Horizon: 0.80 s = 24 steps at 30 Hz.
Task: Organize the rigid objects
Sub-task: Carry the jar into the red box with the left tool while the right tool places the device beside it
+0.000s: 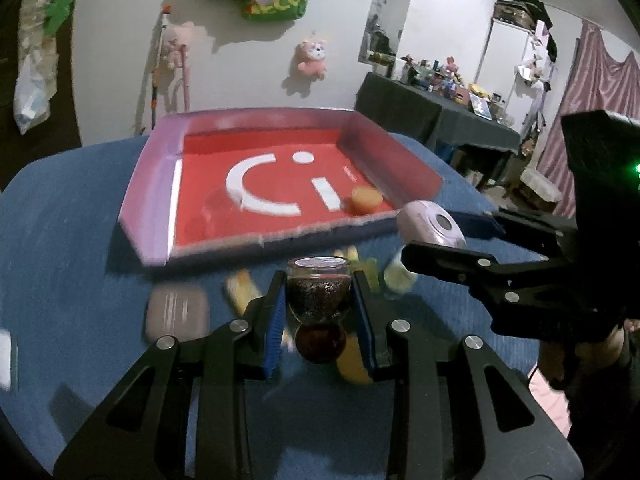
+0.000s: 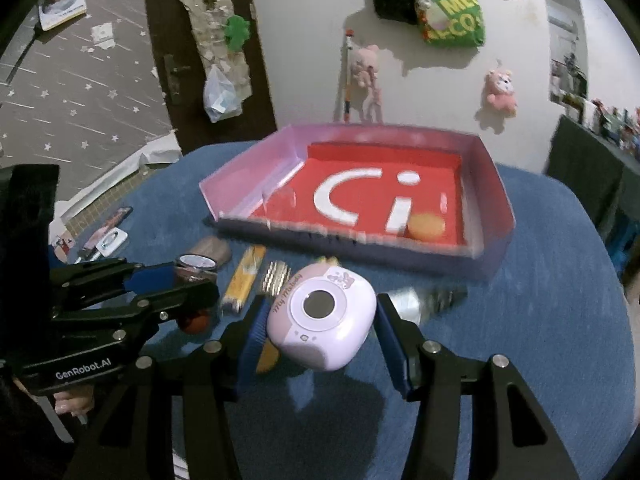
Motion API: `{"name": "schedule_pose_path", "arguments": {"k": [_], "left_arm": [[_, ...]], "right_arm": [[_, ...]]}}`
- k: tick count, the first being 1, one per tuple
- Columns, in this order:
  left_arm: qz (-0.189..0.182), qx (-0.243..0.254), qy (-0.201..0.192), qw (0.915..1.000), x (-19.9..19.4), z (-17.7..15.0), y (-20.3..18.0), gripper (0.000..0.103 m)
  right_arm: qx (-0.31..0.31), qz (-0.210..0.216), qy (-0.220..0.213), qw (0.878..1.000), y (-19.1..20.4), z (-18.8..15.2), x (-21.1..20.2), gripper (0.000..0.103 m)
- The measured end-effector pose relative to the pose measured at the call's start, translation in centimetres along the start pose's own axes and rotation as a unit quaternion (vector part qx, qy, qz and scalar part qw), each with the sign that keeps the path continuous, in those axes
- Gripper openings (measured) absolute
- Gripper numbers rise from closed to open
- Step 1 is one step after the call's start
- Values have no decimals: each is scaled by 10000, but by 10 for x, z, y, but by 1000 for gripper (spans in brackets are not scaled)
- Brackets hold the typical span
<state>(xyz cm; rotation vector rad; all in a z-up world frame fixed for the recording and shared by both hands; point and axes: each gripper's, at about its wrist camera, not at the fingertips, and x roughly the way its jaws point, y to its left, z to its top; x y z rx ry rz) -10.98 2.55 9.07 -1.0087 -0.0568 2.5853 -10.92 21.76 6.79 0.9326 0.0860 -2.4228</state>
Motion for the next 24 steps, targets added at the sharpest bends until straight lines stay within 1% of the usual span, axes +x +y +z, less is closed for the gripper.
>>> {"name": "schedule_pose_path", "arguments": {"k": [2,4,8,10,16,24], "left_arm": [[-15,97,112,9999,16,19,3,29],[-10,193,232,9995,29,31,5,29],[27,321,515,9982,64,55,13,29],[4,363,619,9974,76,62,16,29],[27,570,934,9940,106,77,21,29],[29,718,1357,9881,132,83,28,29]], "right_arm": [[-182,103,17,9998,-8,19,5,56],[-371,203,123,9990,-16,38,15,56],[-717,449,432,9955,-34,71,45,56],[-875,566,632,9925,-42,83,63,56],[-1079,645,1149,9854,-56,101,106,56],[-1170,689,1546,9786,-63,105,132,56]]}}
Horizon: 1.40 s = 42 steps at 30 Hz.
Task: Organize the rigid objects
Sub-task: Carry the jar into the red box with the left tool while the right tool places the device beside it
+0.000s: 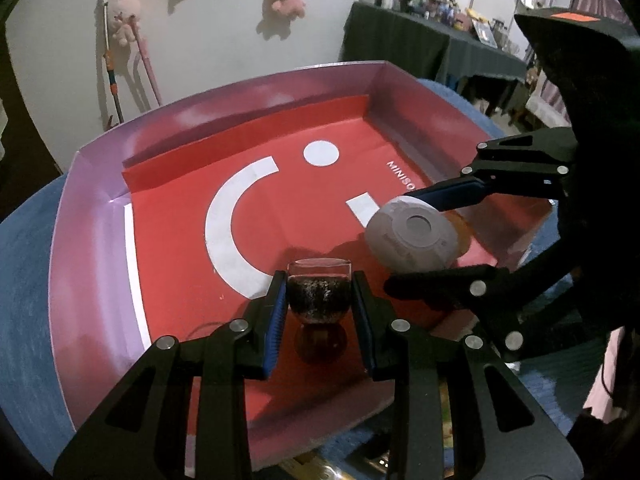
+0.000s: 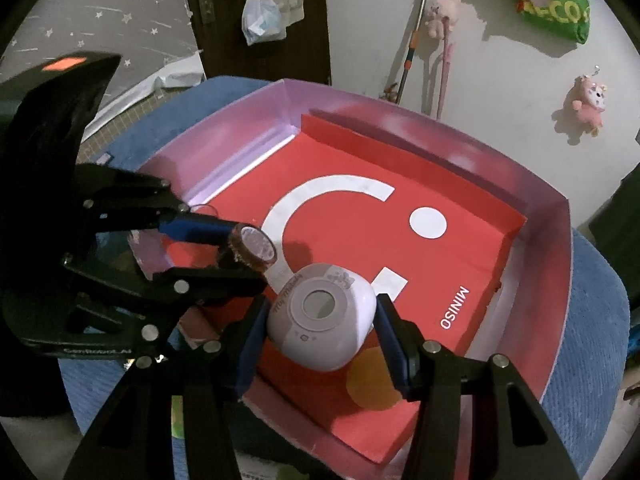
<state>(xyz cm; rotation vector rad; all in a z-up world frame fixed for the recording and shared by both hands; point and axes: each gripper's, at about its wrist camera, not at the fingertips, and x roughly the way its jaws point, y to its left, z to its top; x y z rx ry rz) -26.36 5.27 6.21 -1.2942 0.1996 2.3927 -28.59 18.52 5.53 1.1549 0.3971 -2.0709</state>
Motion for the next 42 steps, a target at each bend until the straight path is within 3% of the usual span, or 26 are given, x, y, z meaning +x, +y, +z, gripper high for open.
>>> {"name": "schedule_pose_path", "arguments": {"k": [12,42], "left_arm": [[-62,56,387,9992,18,8,8,29],[-86,131,369,9992,21,10,9,30]], "right_arm": [[-163,54,427,9989,0,0,22,56],[-197,48,575,9981,0,0,36,56]]}}
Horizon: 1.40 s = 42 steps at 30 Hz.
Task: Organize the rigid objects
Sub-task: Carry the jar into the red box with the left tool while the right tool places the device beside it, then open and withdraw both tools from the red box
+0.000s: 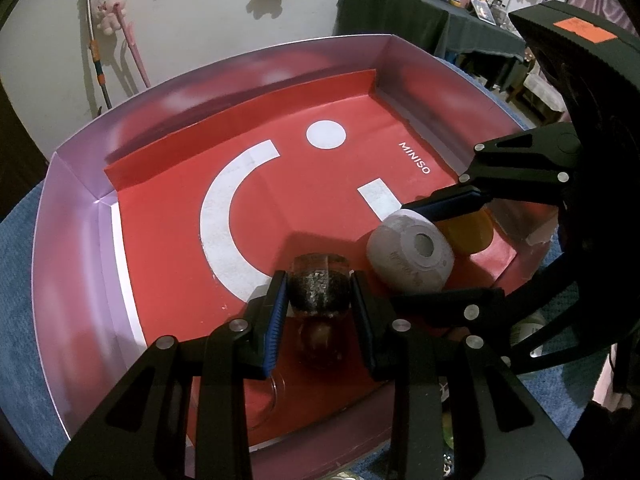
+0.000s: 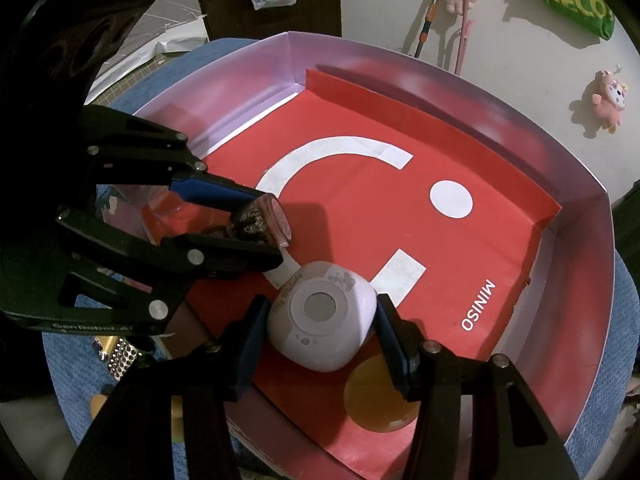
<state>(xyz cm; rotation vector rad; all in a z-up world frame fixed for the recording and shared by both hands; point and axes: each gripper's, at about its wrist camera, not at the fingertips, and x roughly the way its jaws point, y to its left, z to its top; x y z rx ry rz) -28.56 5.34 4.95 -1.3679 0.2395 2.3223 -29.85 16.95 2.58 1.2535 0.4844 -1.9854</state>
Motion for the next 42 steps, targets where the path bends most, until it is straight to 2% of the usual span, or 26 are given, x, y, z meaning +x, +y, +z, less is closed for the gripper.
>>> {"name": "schedule_pose_path", "arguments": {"k": [20,22,23,24,35,38,40,42], "left_arm": [[-128,-121,-107,9998,-11,0,2,32],[-144,-124,-136,9997,-14,0,2,41],[-130,-140,-205,9996,-18,0,1,58],[-104,-162,-320,9993,-22,-1,2,63],[-200,-261,-907,9953,-77,-16,-4,64],[-168,-273,-1164,9927,-100,-27,-9,73],[-145,-274,-1328,9907,-113,-35,-12,73],[-131,-312,-1475,9885,-125,-43,-15,74]], "right_arm": [[59,-51,-58,10000,0,2,-3,60],[81,-59,-79,9999,0,2,-5,61],[95,-59,-95,9999,0,2,-5,61],[101,-65,-106,9999,0,2,-7,61],[179,-289,-436,9985,12,-6,-48,66],[185,-384,-580,9974,21,-11,-64,72],[182,-454,-690,9964,30,-14,-76,73],[193,-500,-799,9954,37,-20,-87,79]]}}
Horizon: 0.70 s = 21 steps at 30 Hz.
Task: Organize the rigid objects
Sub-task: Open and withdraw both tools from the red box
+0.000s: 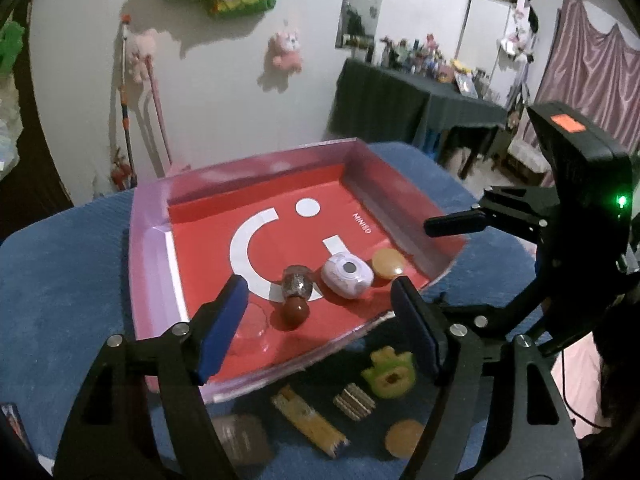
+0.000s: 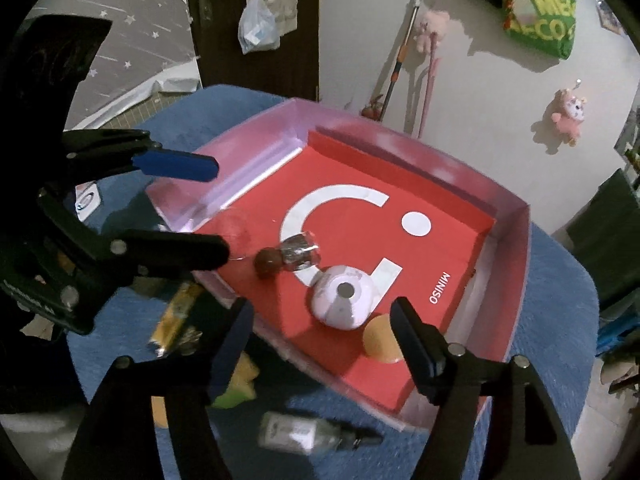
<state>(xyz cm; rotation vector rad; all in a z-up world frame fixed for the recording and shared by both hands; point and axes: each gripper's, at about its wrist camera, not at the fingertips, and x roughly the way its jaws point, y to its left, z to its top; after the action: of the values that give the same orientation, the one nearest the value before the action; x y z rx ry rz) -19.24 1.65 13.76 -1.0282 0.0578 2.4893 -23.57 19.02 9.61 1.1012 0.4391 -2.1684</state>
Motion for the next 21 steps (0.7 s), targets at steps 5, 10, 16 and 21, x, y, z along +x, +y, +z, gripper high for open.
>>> {"name": "schedule_pose_path", "arguments": {"k": [5,10,16,21], "left_arm": [[151,-70,-490,9987,-36,-17,-6,80],[175,-183,-869,9959,-66,-38,-13,90],[560,-205,-1302,9897,-91,-69,-25,92],[941,-232,-1434,9849,-96,-98,-34,95]], "right_arm": [[14,-214,-340,9992,21,-16,-32,91],[188,-358,-720,9966,39,-36,-63,96],[532,-654,-1158,9897,66,-65,-98,103],[883,-1039,-1457,9799,82,-92,-112,103]]}}
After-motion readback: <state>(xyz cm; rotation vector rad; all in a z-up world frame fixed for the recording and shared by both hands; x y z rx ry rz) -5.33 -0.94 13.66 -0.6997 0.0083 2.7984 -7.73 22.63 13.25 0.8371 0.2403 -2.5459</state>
